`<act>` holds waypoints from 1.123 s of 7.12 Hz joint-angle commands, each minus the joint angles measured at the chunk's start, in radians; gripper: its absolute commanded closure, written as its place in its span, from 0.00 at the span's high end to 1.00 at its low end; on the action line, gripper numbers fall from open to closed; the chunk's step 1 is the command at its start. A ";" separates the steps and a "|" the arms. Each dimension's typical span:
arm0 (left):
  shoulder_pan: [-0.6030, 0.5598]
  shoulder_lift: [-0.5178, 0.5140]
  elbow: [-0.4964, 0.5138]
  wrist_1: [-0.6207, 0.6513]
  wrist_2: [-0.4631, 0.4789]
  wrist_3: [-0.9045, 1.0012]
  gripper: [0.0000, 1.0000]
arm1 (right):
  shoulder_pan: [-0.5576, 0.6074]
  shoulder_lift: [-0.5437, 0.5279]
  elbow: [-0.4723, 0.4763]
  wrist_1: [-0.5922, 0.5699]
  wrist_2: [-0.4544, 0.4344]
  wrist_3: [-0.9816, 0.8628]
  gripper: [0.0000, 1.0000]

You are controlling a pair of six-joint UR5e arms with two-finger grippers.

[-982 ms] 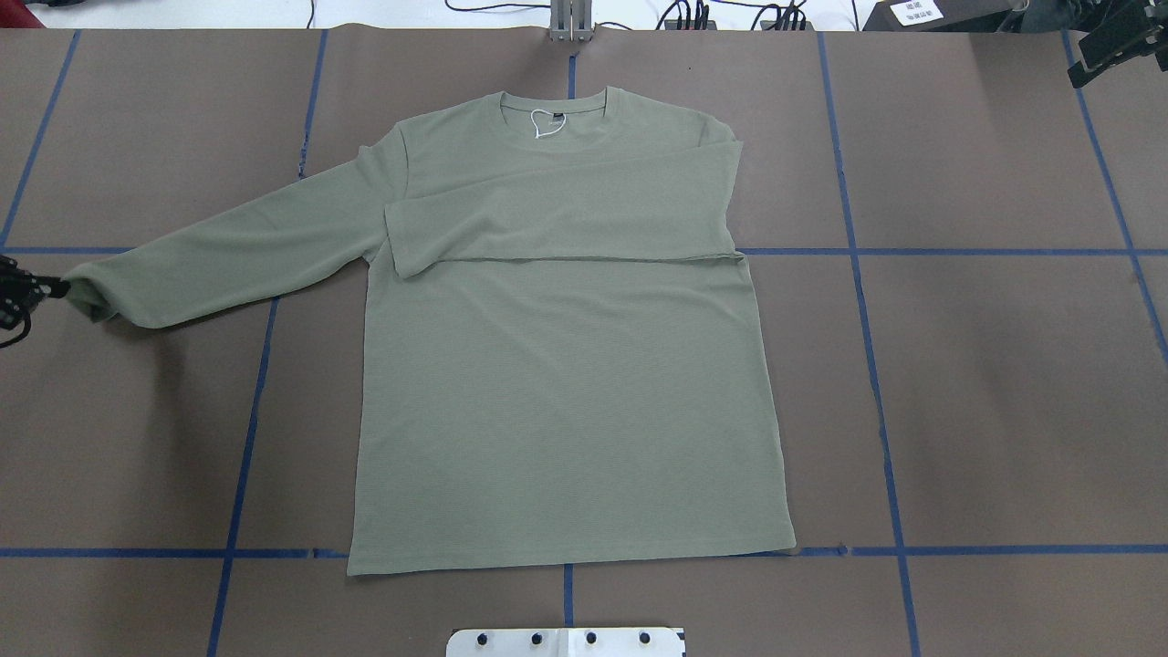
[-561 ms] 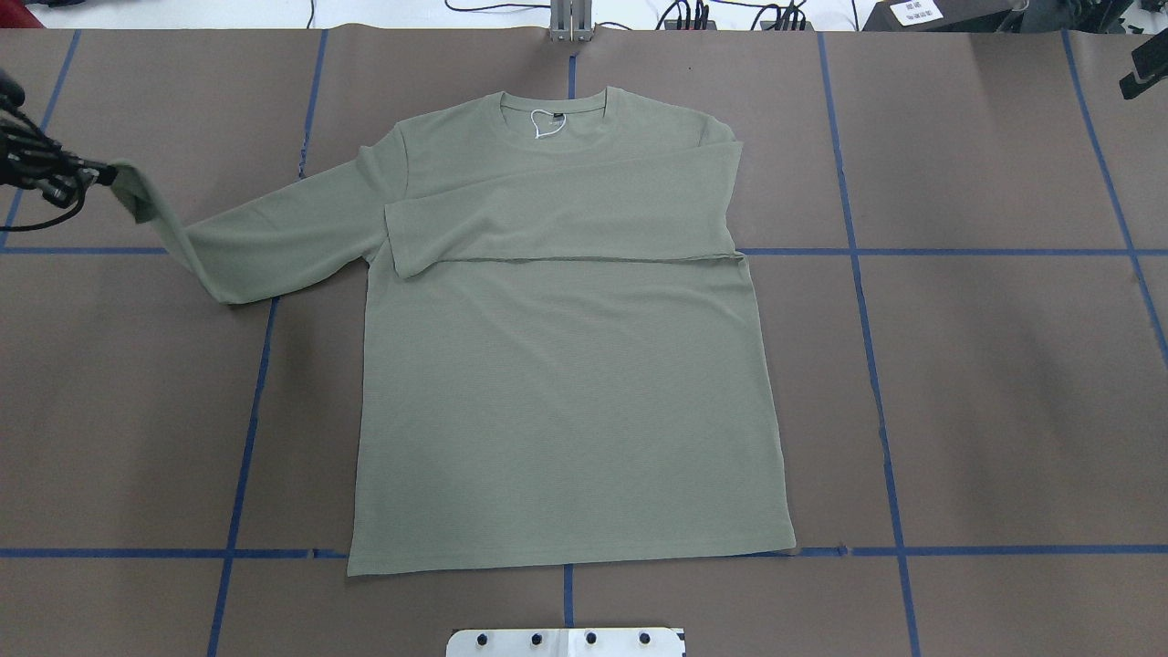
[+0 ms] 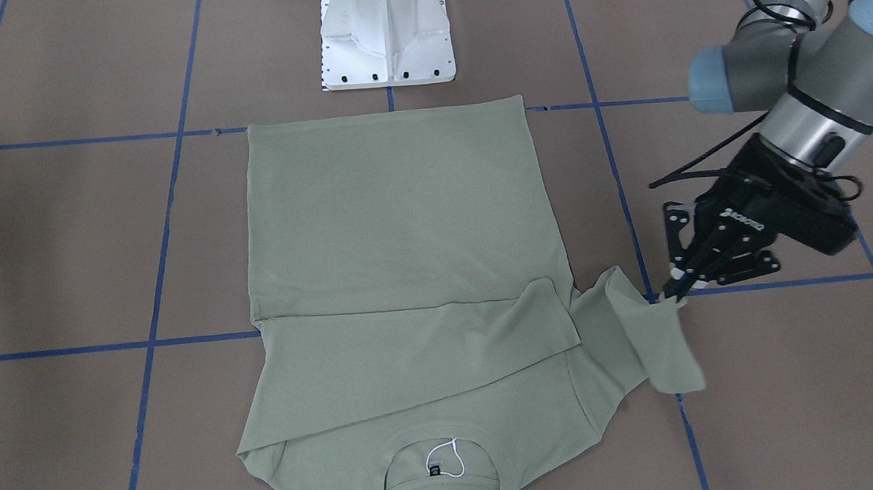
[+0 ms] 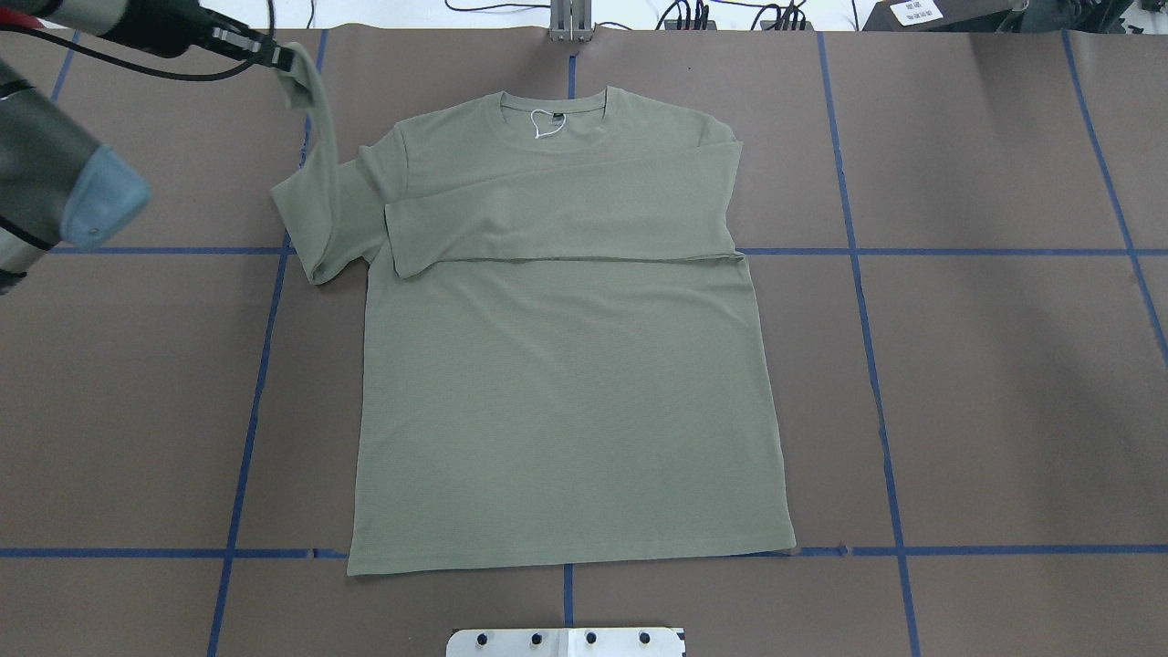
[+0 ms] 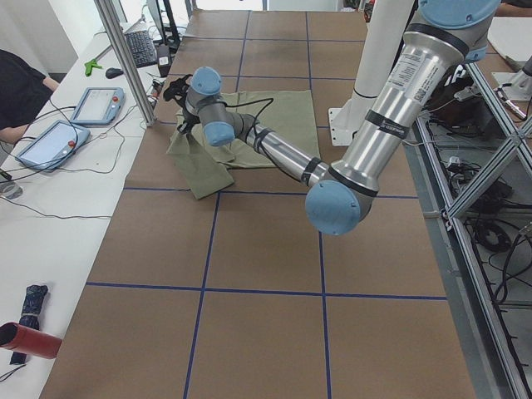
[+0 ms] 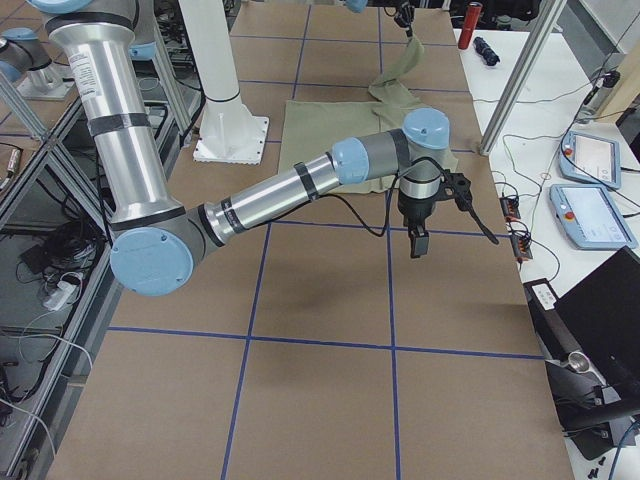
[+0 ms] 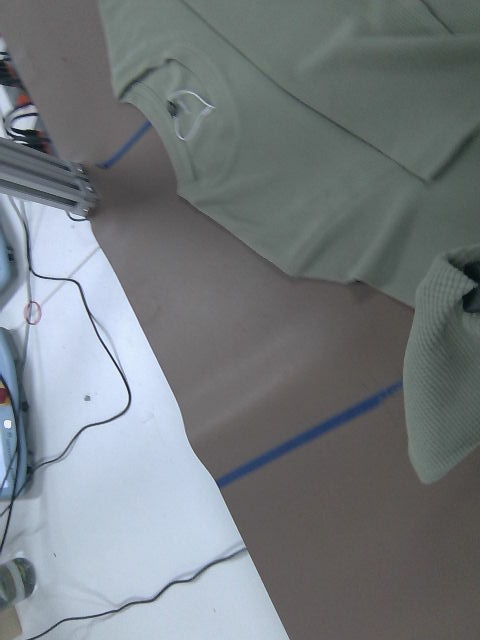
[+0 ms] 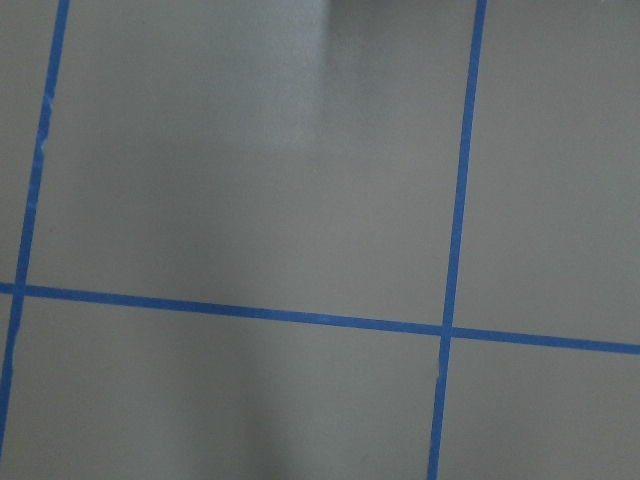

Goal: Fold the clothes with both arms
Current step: 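Lift the sleeve with the left gripper and fold it across the shirt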

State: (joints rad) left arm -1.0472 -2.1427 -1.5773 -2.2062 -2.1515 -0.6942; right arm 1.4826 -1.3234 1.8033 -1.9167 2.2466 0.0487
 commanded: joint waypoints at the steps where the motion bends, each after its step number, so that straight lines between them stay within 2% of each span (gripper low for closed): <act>1: 0.152 -0.183 0.070 0.008 0.120 -0.228 0.00 | 0.005 -0.011 0.025 -0.030 0.002 -0.026 1.00; 2: 0.220 -0.256 0.141 0.008 0.202 -0.273 0.00 | 0.005 -0.011 0.024 -0.028 0.002 -0.026 1.00; 4: 0.376 -0.321 0.248 -0.010 0.431 -0.300 0.00 | 0.005 -0.019 0.027 -0.021 0.004 -0.023 1.00; 5: 0.422 -0.368 0.308 -0.021 0.482 -0.300 0.00 | 0.005 -0.020 0.028 -0.021 0.004 -0.021 1.00; 8: 0.507 -0.436 0.457 -0.168 0.514 -0.286 0.00 | 0.005 -0.022 0.030 -0.019 -0.001 -0.016 1.00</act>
State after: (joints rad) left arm -0.5809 -2.5578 -1.1739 -2.3143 -1.6611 -0.9847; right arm 1.4879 -1.3448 1.8319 -1.9371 2.2473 0.0313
